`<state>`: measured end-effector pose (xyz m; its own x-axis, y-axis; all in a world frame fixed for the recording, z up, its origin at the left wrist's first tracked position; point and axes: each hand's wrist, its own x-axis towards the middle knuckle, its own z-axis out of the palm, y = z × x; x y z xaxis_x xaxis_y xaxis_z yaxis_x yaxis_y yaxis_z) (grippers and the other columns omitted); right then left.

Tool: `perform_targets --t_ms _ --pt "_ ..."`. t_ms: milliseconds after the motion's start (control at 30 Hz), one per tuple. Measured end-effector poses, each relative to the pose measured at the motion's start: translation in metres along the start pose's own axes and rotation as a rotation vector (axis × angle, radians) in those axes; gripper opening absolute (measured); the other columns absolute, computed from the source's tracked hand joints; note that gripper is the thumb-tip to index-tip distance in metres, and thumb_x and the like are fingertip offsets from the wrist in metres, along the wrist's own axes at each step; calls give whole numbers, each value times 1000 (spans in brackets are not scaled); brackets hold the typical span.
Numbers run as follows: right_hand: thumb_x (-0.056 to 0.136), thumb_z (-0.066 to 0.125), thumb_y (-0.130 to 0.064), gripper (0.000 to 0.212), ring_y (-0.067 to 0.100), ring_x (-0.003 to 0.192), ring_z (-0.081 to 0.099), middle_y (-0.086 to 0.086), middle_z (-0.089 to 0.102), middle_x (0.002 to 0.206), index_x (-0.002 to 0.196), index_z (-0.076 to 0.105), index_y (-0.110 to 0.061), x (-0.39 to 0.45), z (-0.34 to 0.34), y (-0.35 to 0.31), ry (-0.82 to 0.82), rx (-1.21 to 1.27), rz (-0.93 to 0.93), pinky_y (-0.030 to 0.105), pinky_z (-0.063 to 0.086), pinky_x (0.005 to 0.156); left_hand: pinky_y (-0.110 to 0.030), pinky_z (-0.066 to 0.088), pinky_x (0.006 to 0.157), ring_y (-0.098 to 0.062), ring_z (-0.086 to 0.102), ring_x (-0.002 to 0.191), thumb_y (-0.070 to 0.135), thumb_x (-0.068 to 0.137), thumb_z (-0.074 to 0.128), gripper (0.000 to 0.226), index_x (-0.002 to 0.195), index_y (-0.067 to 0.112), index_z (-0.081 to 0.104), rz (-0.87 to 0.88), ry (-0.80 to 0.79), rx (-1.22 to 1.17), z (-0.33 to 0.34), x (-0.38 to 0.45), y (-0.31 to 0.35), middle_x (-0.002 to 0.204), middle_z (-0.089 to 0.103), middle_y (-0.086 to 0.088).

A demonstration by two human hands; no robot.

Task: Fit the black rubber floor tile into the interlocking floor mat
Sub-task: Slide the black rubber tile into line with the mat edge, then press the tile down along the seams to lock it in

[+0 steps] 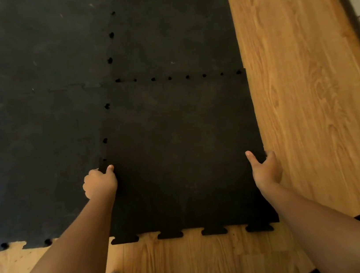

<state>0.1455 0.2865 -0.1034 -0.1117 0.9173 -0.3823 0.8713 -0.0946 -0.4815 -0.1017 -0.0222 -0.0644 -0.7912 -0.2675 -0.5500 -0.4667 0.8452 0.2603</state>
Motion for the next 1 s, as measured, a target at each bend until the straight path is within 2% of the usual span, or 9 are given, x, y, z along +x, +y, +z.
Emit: perform_targets --t_ms 133,233,333,367,500,600,700,867,1000 --pt "86 68 -41 58 30 116 53 12 54 128 131 46 -13 0 1 -4 18 88 112 40 45 87 -52 50 92 -40 56 111 38 96 53 57 137 0 43 98 32 92 4 -4 -2 129 51 -26" --pt "83 73 -34 57 33 121 46 13 52 130 128 46 -15 -13 5 -17 129 57 125 49 45 93 -51 47 97 -39 49 121 37 96 52 54 135 0 45 247 68 220 3 -12 -12 139 45 -24" --pt "81 72 -35 63 34 131 36 14 45 140 133 43 -18 -39 19 -34 218 -166 -129 57 27 107 -51 31 110 -35 34 138 36 96 52 43 127 7 57 534 196 408 -6 -17 -19 152 34 -17" --pt "80 72 -35 65 34 133 34 14 43 142 135 41 -18 -49 25 -40 207 -225 -246 58 21 109 -51 26 113 -34 30 141 36 96 51 44 130 9 56 574 199 420 -9 -18 -20 155 30 -15" --pt "80 72 -37 71 31 137 30 11 43 142 138 37 -19 -83 50 -59 20 -351 -669 60 15 112 -52 9 120 -31 11 149 38 99 43 62 151 10 25 396 165 287 -12 -23 -40 163 10 -13" --pt "82 66 -45 74 28 141 22 8 40 147 142 32 -20 -104 71 -71 -139 -477 -974 59 11 112 -53 3 120 -30 -2 150 40 100 38 70 154 9 7 257 168 215 -9 -26 -69 164 -3 -12" --pt "84 59 -54 81 28 145 10 8 28 156 148 24 -19 -125 98 -92 -269 -652 -1209 60 5 113 -52 -3 119 -28 -10 150 44 100 33 74 154 10 -4 257 131 214 2 -32 -86 164 -11 -11" --pt "89 47 -62 90 28 145 -11 10 1 162 153 4 -16 -167 150 -143 -425 -820 -1461 58 -7 111 -47 -10 118 -24 -19 148 55 98 24 79 152 11 -12 353 32 317 28 -44 -99 162 -18 -8" --pt "91 37 -66 90 27 143 -21 9 -14 161 152 -8 -17 -193 191 -186 -496 -880 -1462 57 -13 109 -45 -16 116 -21 -28 143 60 95 25 84 148 14 -21 410 -21 313 27 -29 -94 159 -27 -5"
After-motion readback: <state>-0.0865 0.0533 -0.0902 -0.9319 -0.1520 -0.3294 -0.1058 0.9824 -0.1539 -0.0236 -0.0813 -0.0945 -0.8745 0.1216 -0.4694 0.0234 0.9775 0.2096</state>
